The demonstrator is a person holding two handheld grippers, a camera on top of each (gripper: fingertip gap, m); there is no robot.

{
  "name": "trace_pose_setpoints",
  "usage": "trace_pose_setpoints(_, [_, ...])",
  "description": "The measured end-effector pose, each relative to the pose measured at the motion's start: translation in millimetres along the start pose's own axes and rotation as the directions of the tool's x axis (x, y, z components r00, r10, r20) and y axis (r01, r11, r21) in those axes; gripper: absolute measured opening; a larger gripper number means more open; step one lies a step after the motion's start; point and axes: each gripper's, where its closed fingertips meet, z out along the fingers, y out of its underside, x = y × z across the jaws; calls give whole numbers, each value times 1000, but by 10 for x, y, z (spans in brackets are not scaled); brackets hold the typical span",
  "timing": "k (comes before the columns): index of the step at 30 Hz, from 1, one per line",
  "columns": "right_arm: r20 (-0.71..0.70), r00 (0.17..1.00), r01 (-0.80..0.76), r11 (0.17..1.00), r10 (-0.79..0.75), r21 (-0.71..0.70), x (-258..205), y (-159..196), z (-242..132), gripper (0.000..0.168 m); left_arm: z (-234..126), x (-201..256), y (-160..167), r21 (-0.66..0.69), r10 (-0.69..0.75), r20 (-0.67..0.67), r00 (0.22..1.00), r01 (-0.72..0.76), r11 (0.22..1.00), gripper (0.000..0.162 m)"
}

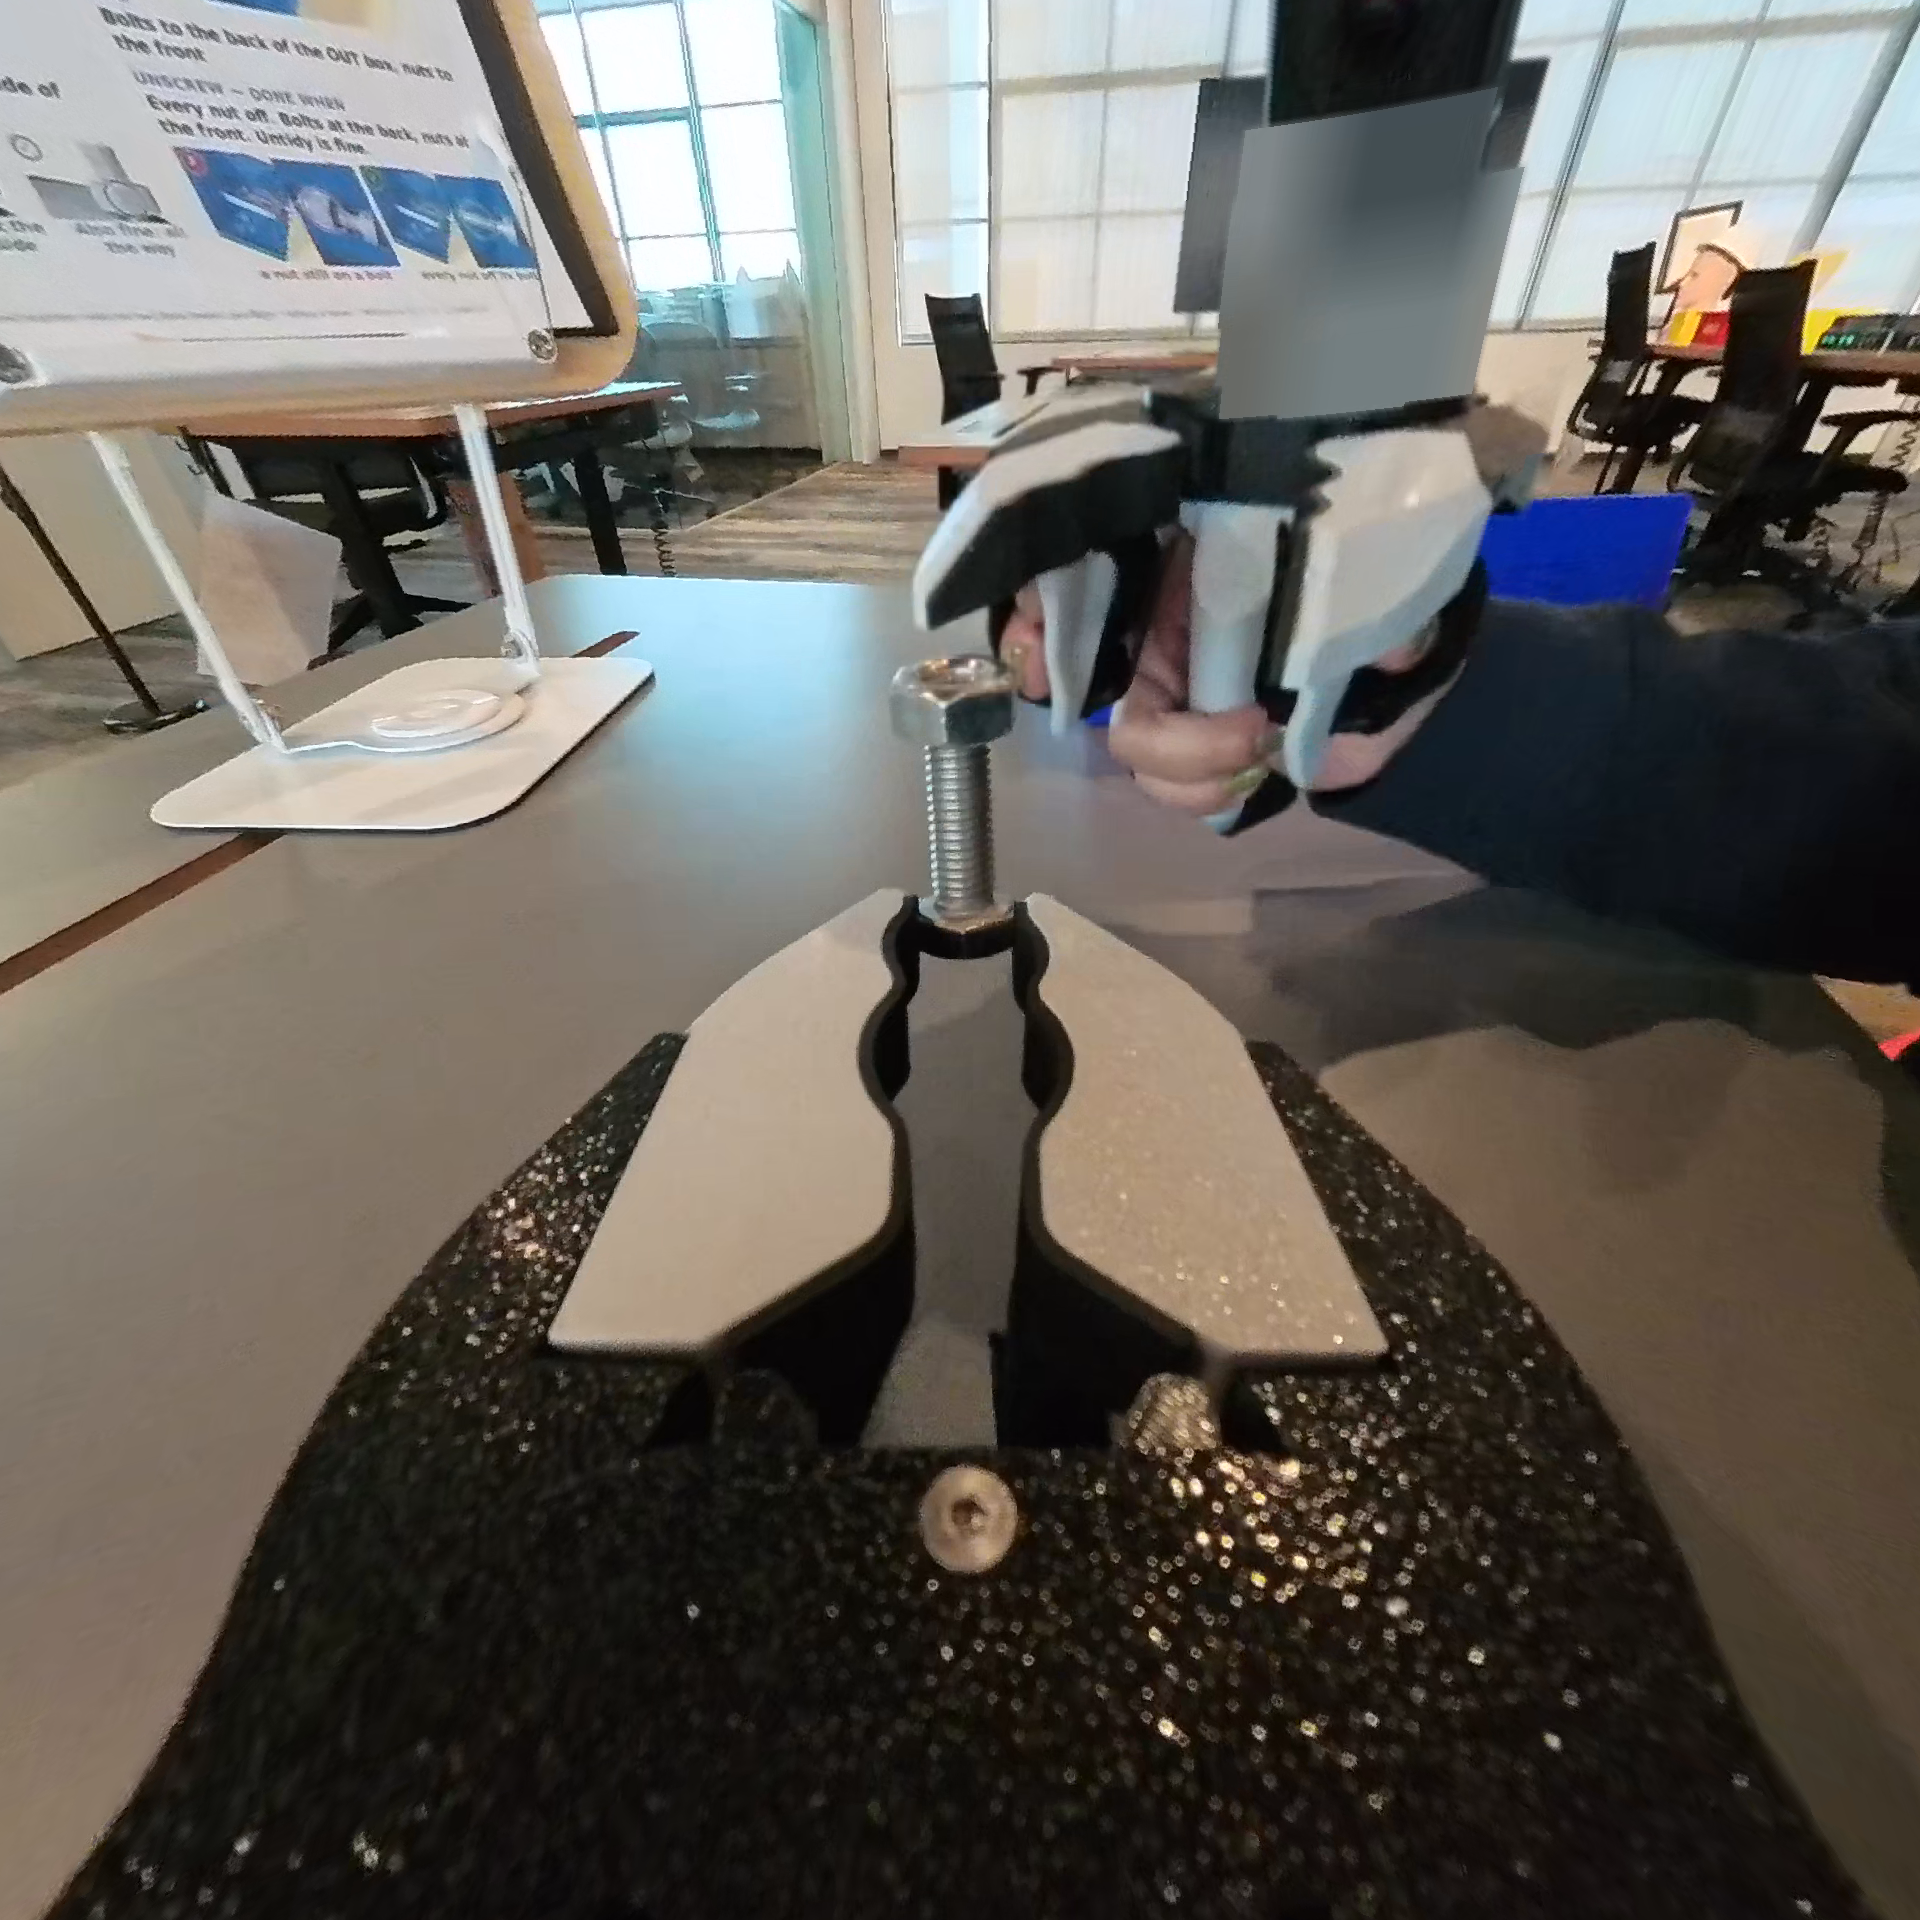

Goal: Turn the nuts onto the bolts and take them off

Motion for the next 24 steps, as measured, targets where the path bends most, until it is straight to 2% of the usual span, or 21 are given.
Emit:
trace_pose_setpoints(5, [-16, 1000, 22, 1000, -22, 11, -11, 10, 22, 54, 25, 23, 29, -24, 16, -8, 1000, -16, 1000, 16])
trace_pose_setpoints(9, [43, 999, 21, 998, -23, 54, -107, -97, 56, 53, 39, 38, 47, -39, 26, -13, 1000, -26, 999, 16])
trace_pose_setpoints(14, [41, 999, 24, 999, -25, 29, -117, -11, 108, 53, 34, 36, 41, -34, 23, -14, 1000, -24, 999, 16])
trace_pose_setpoints(17, [1, 1000, 25, 999, -25, 43, -55, -39, 108, 49, 39, 45, 48, -39, 25, -21, 999, -26, 999, 16])
trace_pose_setpoints(24, [34, 999, -12, 1000, 12, -7, -27, 55, 173, 40, 26, 120, 20, -15, 33, -71, 997, -34, 999, 16])
